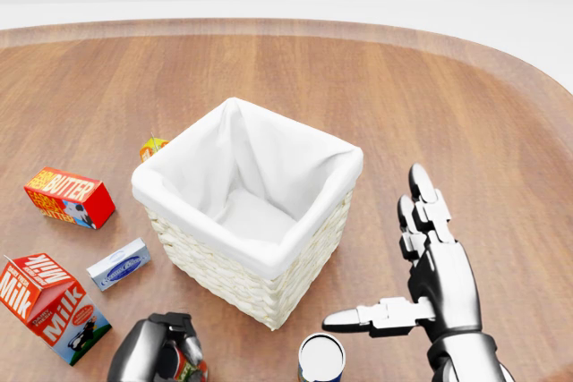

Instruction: Pick up the tomato sauce, and put it in the basket.

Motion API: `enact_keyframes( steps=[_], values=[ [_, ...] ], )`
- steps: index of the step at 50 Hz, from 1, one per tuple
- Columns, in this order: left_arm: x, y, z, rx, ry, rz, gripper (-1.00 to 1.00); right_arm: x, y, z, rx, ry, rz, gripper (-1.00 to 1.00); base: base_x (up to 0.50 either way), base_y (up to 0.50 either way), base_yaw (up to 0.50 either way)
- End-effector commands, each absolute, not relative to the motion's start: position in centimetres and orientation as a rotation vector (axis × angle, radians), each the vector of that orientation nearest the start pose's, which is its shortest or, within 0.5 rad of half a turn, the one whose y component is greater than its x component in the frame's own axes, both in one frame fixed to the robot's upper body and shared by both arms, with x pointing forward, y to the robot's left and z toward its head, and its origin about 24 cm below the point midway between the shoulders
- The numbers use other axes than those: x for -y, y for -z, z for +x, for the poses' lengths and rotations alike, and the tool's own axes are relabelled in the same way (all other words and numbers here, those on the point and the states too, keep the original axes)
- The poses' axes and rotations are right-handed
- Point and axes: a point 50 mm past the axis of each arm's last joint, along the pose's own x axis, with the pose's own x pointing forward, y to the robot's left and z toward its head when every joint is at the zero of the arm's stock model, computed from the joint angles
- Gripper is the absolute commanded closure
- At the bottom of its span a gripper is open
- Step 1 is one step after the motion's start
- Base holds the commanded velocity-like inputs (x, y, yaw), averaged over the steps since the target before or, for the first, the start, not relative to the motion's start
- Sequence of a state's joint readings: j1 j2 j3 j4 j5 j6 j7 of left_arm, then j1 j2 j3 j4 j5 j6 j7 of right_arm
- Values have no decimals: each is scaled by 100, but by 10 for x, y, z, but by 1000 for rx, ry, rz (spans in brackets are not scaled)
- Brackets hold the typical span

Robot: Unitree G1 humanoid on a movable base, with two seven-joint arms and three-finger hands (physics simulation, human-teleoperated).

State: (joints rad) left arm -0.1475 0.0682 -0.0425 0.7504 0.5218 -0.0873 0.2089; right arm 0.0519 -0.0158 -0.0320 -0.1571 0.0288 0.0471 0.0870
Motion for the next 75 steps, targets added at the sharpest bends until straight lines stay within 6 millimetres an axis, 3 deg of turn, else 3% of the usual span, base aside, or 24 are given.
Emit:
enact_keyframes(
  steps=[1,9,21,56,75],
  values=[
    [-163,76,241,-442,18,654,100,158,-62,243,62,-44,12,-100,0,0,0],
    [-162,70,241,-409,19,650,100,158,-63,243,62,-45,11,-100,0,0,0],
    [-157,41,243,-275,36,619,100,159,-64,244,62,-43,12,-100,0,0,0],
    [-155,-7,232,-183,21,617,100,159,-61,245,60,-42,11,-100,0,0,0],
    [-146,-41,227,-51,48,623,100,160,-67,243,61,-39,12,-100,0,0,0]
  ],
)
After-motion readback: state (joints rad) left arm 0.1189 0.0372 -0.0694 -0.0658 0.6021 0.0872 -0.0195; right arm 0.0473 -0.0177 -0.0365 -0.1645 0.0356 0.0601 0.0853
